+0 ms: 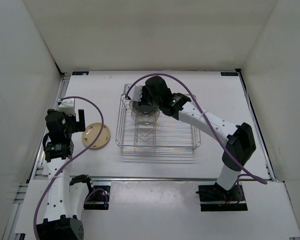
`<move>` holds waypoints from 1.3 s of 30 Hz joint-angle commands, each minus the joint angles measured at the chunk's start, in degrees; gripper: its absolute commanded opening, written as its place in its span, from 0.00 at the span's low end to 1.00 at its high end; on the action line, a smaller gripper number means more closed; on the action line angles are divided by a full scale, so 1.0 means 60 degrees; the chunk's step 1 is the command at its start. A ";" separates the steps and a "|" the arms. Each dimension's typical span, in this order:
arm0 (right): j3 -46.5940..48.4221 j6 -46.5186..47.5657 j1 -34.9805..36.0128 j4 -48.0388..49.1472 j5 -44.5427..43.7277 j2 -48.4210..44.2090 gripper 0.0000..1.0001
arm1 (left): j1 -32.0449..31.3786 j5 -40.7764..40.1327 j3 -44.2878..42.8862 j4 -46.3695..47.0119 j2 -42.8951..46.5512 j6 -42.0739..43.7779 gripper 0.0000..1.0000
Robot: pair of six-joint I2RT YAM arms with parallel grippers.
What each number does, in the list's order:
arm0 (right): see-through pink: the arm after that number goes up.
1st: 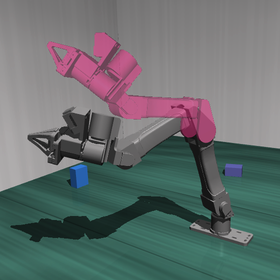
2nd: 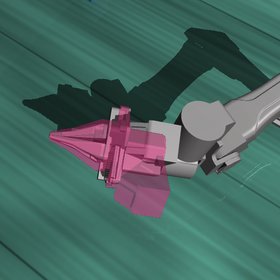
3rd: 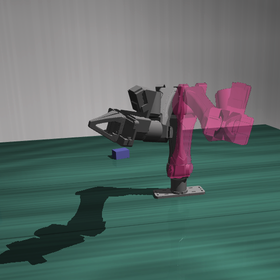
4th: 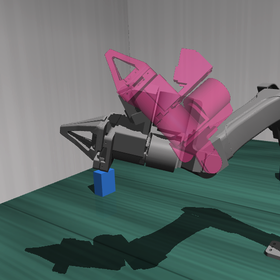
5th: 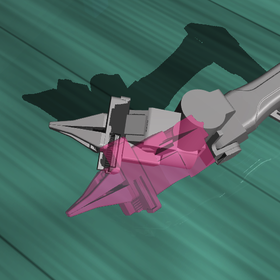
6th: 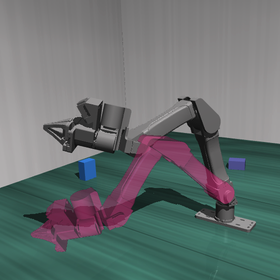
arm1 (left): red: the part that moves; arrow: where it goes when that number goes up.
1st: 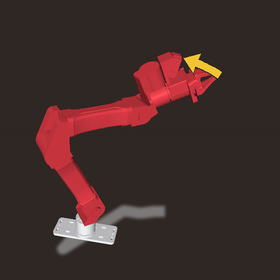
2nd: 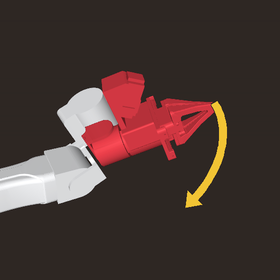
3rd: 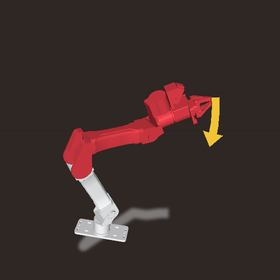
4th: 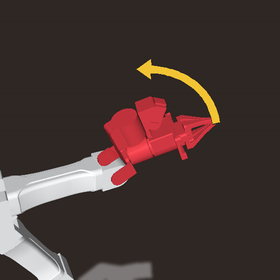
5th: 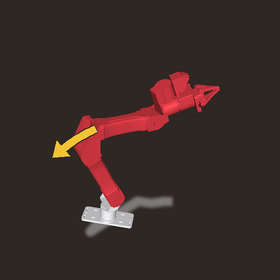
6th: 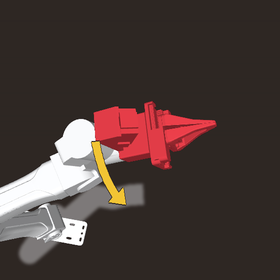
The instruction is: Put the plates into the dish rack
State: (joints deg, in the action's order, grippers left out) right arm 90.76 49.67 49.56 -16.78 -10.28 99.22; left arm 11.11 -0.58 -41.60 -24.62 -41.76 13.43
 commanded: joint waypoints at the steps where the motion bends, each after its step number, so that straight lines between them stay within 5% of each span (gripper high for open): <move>1: 0.0474 -0.0119 -0.0028 0.0247 0.0103 0.0045 0.00 | 0.0052 0.0170 0.0049 0.0002 0.0163 -0.0100 1.00; 39: -0.1372 -0.0617 0.0763 0.0833 0.0000 0.0148 0.00 | 0.0228 0.0258 0.0137 0.0002 0.0339 -0.0100 1.00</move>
State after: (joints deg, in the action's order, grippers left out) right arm 83.26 48.29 53.06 -13.91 -10.98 100.03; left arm 12.23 -0.12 -40.93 -24.86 -40.84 13.43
